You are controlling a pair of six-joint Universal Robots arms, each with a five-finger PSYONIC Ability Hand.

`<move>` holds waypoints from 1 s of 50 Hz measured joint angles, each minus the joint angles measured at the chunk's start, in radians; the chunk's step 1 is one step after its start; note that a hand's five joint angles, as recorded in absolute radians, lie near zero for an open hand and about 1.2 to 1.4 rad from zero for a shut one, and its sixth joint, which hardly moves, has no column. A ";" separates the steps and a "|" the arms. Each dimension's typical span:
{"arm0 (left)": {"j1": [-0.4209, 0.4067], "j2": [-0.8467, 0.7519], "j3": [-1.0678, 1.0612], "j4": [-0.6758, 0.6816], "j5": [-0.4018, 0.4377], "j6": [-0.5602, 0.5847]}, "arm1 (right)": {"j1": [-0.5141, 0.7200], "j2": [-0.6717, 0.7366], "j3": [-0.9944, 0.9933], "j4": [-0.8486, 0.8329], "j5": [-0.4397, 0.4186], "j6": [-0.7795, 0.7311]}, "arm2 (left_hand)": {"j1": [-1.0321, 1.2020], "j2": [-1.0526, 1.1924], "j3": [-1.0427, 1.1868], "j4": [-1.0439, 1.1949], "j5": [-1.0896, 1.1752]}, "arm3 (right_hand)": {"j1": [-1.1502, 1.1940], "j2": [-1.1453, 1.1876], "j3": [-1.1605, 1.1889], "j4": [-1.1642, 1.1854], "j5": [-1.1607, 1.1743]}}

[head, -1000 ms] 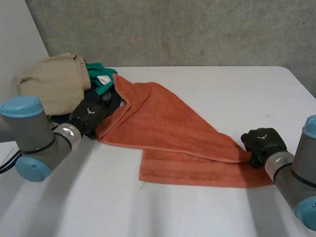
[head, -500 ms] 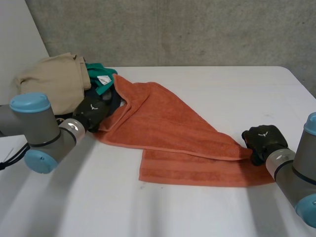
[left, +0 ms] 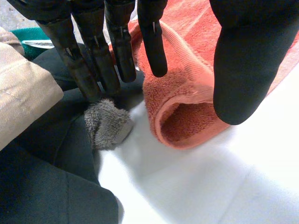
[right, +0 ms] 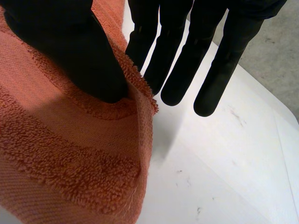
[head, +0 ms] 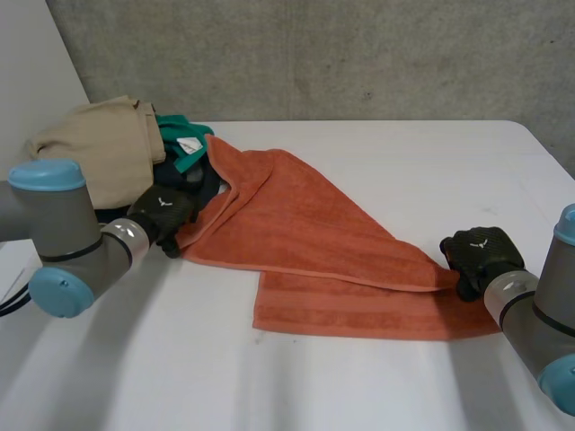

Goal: Fold the laundry.

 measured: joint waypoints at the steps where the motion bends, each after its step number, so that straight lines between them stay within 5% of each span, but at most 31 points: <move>1: 0.001 -0.012 0.012 0.008 0.000 0.000 | 0.000 0.000 0.001 0.000 0.000 0.000 | 0.027 0.026 0.018 0.024 0.030 | 0.000 0.000 0.000 0.000 0.000; 9: 0.008 -0.111 0.130 0.050 -0.003 -0.001 | -0.003 0.002 0.005 0.000 0.000 0.000 | 0.562 0.561 0.549 0.565 0.553 | 0.000 0.000 0.000 0.003 0.000; 17: 0.004 -0.120 0.181 0.051 -0.053 -0.007 | -0.006 -0.018 -0.010 0.012 0.006 -0.015 | 0.562 0.605 0.591 0.609 0.567 | 0.000 0.000 0.000 0.003 0.000; 22: -0.003 0.029 0.123 0.043 -0.125 -0.054 | -0.015 -0.104 -0.048 0.065 0.018 -0.084 | 0.562 0.605 0.591 0.609 0.567 | 0.000 0.000 0.006 0.003 0.000; 29: -0.006 0.444 -0.026 0.034 -0.190 -0.280 | -0.060 -0.317 -0.250 0.269 0.055 -0.245 | 0.562 0.606 0.592 0.610 0.567 | 0.000 0.000 0.006 0.004 0.000; 37: -0.004 0.718 -0.057 -0.031 -0.293 -0.491 | -0.091 -0.425 -0.522 0.508 0.075 -0.281 | 0.562 0.607 0.595 0.613 0.567 | 0.000 0.000 0.006 0.004 0.000; 44: -0.007 0.711 -0.023 -0.084 -0.354 -0.517 | -0.110 -0.406 -0.608 0.607 0.075 -0.308 | 0.562 0.608 0.596 0.614 0.567 | 0.000 0.000 0.006 0.004 0.020; 50: -0.035 0.528 0.055 -0.091 -0.374 -0.509 | -0.103 -0.270 -0.620 0.612 0.080 -0.358 | 0.562 0.608 0.596 0.614 0.567 | 0.010 0.000 0.006 0.004 0.037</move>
